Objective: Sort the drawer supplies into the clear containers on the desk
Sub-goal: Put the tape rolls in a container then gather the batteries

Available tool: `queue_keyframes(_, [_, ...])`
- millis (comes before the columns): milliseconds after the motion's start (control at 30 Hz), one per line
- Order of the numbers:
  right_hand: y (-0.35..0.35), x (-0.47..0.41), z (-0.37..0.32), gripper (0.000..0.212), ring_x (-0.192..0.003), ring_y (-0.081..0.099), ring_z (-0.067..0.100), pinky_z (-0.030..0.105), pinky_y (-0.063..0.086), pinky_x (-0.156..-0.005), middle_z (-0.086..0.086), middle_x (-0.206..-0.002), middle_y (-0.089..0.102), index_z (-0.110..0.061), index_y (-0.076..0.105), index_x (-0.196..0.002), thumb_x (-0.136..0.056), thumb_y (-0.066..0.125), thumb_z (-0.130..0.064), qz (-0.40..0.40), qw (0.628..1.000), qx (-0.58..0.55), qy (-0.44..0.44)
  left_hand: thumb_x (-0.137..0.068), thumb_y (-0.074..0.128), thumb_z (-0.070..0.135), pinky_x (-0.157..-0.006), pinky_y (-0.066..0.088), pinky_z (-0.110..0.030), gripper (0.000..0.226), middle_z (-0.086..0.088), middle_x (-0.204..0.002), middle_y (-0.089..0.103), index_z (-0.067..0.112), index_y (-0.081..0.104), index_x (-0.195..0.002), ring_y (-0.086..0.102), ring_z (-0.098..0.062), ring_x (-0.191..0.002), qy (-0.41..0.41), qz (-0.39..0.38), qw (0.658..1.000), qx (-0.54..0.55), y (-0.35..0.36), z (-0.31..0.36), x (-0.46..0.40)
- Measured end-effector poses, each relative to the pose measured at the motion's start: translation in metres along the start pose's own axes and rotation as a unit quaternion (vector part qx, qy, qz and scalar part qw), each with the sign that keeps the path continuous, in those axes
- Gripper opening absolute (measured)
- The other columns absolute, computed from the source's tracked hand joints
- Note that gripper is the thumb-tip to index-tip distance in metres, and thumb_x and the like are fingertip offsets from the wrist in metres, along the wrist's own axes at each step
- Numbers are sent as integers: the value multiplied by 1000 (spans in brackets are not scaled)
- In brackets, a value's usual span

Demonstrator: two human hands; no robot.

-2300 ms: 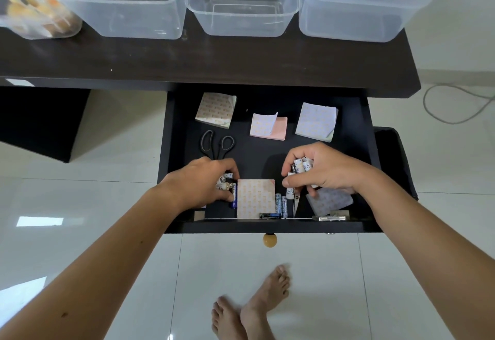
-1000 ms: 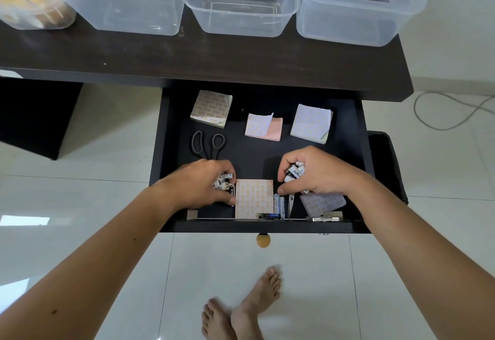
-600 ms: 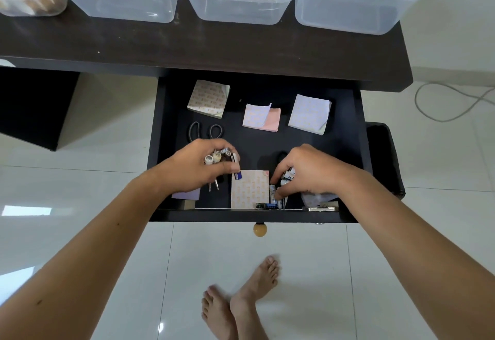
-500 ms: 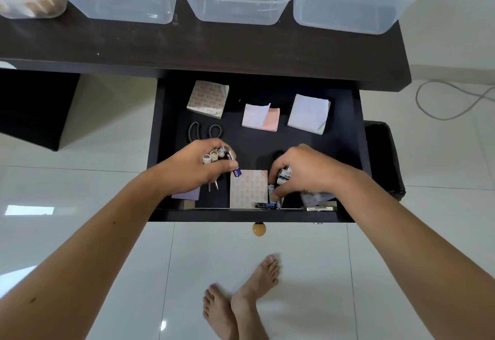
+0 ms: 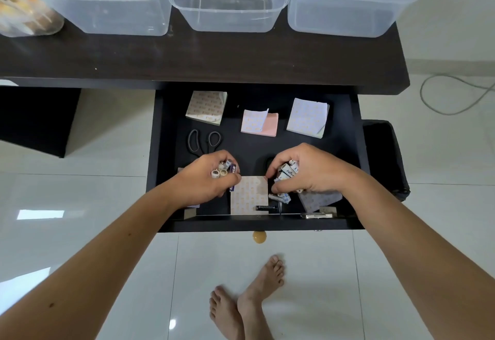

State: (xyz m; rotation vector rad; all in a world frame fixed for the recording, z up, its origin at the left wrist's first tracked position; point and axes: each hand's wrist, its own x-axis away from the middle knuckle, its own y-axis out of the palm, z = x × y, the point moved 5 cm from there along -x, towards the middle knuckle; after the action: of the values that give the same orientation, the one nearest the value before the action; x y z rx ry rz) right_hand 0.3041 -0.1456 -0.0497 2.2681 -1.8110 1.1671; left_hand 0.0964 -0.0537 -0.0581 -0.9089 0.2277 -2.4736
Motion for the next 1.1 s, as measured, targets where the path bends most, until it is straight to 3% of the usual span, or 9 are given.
queue_keyframes(133, [1, 1, 2, 14, -49, 59, 5, 25, 50, -49, -19, -69, 73, -25, 82, -92, -83, 87, -16, -16, 999, -40, 22, -97, 70, 20, -53, 51, -23, 6, 8, -65, 68, 25, 66, -98, 61, -10, -54, 10, -6, 999, -36, 5, 5, -1])
queue_keyframes(267, [3, 2, 2, 17, -56, 69, 14, 28, 53, -50, 1, -75, 79, -22, 79, -88, -82, 81, -6, -20, 998, -55, 36, -91, 70, 16, -55, 54, -24, 14, 6, -69, 70, 30, 71, -95, 65, -9, -55, 15, -7, 998, -59, 6, 9, 1])
queue_keyframes(367, [7, 4, 2, 15, -58, 72, 13, 29, 53, -50, 3, -70, 78, -16, 77, -86, -81, 80, -2, -43, 998, -33, 40, -89, 73, 18, -52, 52, -22, 13, 13, -67, 69, 31, 71, -93, 64, -6, -55, 8, 7, 998, -54, 4, 6, 2])
queue_keyframes(433, [10, 2, 1, 16, -66, 76, 17, 31, 58, -58, -3, -73, 77, -21, 78, -82, -78, 90, -12, -42, 999, 17, 28, -90, 75, 18, -49, 50, -20, 12, 14, -65, 68, 29, 71, -94, 63, -4, -54, 7, 16, 999, -43, 2, 3, 2])
queue_keyframes(567, [17, -3, -1, 29, -86, 67, 10, 39, 60, -74, -12, -92, 68, -33, 78, -87, -66, 99, -39, -27, 986, 163, 29, -89, 80, 21, -64, 61, -28, 13, 3, -79, 74, 29, 72, -97, 68, -10, -59, 11, 28, 999, -17, -4, -4, -2])
queue_keyframes(767, [24, -9, -2, 28, -97, 63, 16, 44, 60, -77, -10, -101, 62, -35, 78, -93, -72, 93, -46, -33, 966, 256, 10, -90, 82, 26, -65, 57, -25, 23, 3, -83, 72, 24, 68, -109, 68, -8, -63, 8, 16, 1000, 16, -3, -10, -7])
queue_keyframes(967, [15, -5, 1, 15, -82, 68, 9, 35, 62, -72, -11, -90, 71, -35, 80, -88, -75, 89, -32, -4, 983, 185, 8, -92, 80, 24, -67, 60, -27, 23, 1, -92, 72, 27, 70, -113, 68, -7, -64, 26, 19, 999, 21, -4, -10, -7])
queue_keyframes(1100, [6, 2, 2, 18, -73, 71, 9, 18, 54, -63, -13, -81, 74, -33, 77, -81, -76, 91, -22, 22, 997, 76, -1, -91, 81, 26, -71, 65, -34, 22, 2, -94, 73, 30, 71, -111, 69, -7, -66, 31, 27, 999, 19, -4, -12, -7])
